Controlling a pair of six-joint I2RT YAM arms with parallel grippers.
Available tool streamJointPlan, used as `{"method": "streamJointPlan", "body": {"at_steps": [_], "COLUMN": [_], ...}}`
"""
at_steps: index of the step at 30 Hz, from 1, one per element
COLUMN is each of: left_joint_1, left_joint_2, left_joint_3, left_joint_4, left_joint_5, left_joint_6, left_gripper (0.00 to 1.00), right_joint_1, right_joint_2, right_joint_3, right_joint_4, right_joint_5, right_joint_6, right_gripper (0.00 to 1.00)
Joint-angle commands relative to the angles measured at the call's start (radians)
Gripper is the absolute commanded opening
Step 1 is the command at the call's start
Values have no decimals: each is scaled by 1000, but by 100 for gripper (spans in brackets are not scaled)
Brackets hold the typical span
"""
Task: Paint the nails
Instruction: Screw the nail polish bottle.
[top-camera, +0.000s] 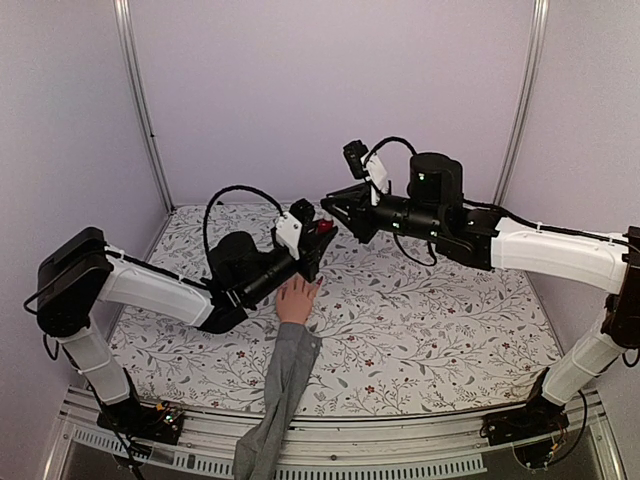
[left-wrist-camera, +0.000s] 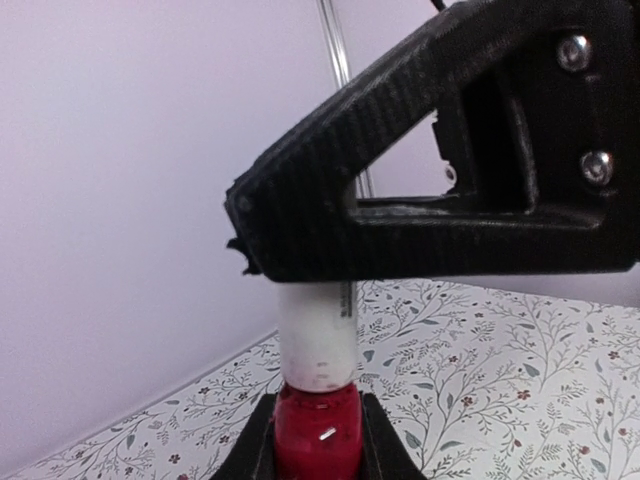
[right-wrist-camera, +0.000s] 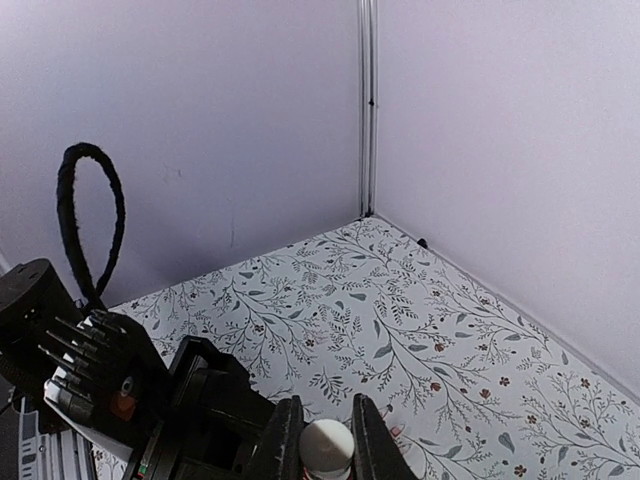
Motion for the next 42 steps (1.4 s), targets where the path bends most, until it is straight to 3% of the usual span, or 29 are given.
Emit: {"method": "streamJointPlan", "body": {"at_steps": [1,8,14,19,23,26,31,42], "left_joint_1": [-76,-108,-108,-99,-86,-73,-43,94], "left_joint_2": [26,77,55,9,-30,-61,-120,-181], "left_joint_3": [63,100,77,24,-12,-30,-68,-46], "left_joint_4": [88,115,118,117,103,70,14,-150], "left_joint_5": [-94,-187,-156,-100,-34,34,191,774], "left_joint_6": [73,125,128,100,88,66,26,-103], "left_gripper": [0,0,0,0,0,0,0,1], "right_joint_1": [24,25,24,23,23,23,18,14], "right_joint_2": [46,56,37,-14,-55,-91,-151,-205], "right_joint_3": [-38,-35,-62,-98,-138,-167,-208,-189], "right_joint_4": [4,13,33,53,101,126,149,46], "right_joint_5": [18,74,75,82,53,33,-61,-419], "right_joint_6": [104,133,139,110,91,70,-6,-178], "right_gripper": [0,0,2,13,30,43,56,59]}}
